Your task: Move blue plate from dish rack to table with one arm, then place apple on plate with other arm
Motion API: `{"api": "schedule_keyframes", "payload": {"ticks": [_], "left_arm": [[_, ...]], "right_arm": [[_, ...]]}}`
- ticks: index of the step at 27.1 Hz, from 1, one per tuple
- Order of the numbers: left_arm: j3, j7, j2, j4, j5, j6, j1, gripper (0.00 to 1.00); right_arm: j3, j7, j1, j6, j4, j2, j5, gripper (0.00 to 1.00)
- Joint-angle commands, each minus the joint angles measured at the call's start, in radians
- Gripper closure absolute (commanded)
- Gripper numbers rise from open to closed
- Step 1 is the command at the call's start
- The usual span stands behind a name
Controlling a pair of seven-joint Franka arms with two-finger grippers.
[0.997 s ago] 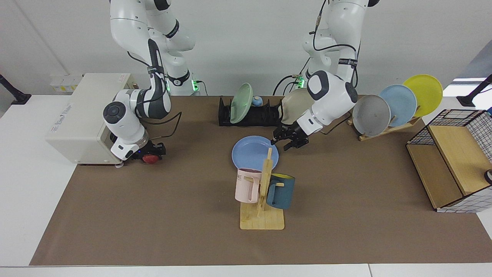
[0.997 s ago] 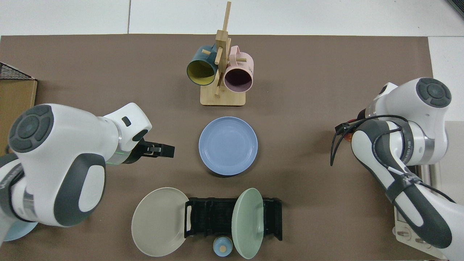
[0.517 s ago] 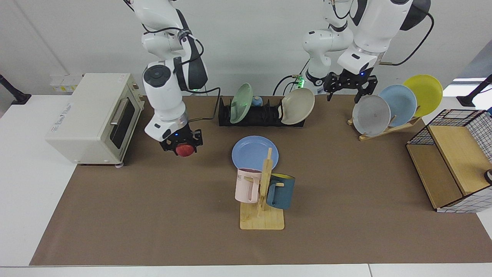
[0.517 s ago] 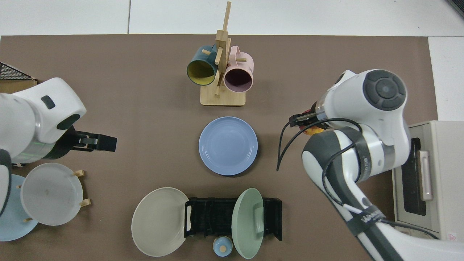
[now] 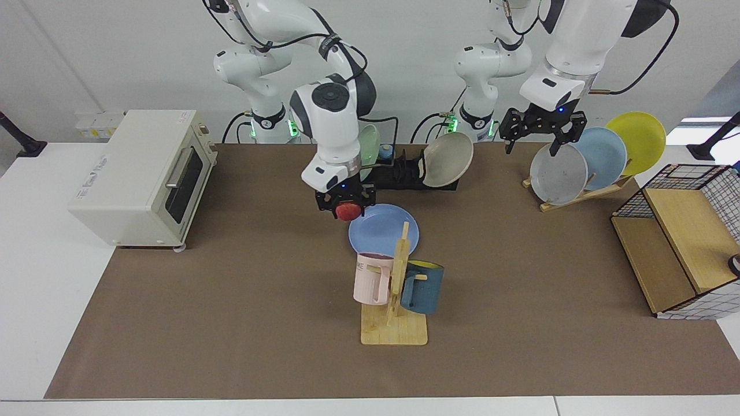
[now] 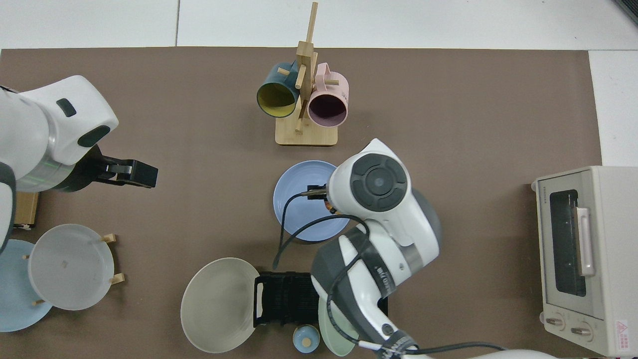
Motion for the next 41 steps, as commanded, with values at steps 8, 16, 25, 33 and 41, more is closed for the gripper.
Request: {"api": "schedule_keyframes", "payload": {"ticks": [8, 16, 25, 33, 41], "left_arm": [[0.023, -0.001, -0.01, 0.023, 0.025, -0.014, -0.023, 0.0], [0.021, -0.005, -0.043, 0.024, 0.023, -0.027, -0.018, 0.0], [0.021, -0.007, -0.054, 0.024, 0.023, -0.044, -0.013, 0.0], [0.021, -0.007, -0.057, 0.024, 0.023, -0.06, -0.012, 0.0], [0.015, -0.01, -0.059, 0.024, 0.012, -0.112, -0.012, 0.0]], "right_arm": [[-0.006, 0.076, 0.057, 0.157, 0.026, 0.132, 0.021, 1.0], [-0.006, 0.054, 0.072, 0.197, 0.013, 0.158, 0.05, 1.0], [-0.006, 0.028, 0.072, 0.227, -0.034, 0.167, 0.053, 1.0], [-0.006, 0.027, 0.066, 0.227, -0.039, 0.172, 0.058, 0.48], [-0.009, 0.042, 0.076, 0.204, -0.03, 0.15, 0.061, 0.0]]}}
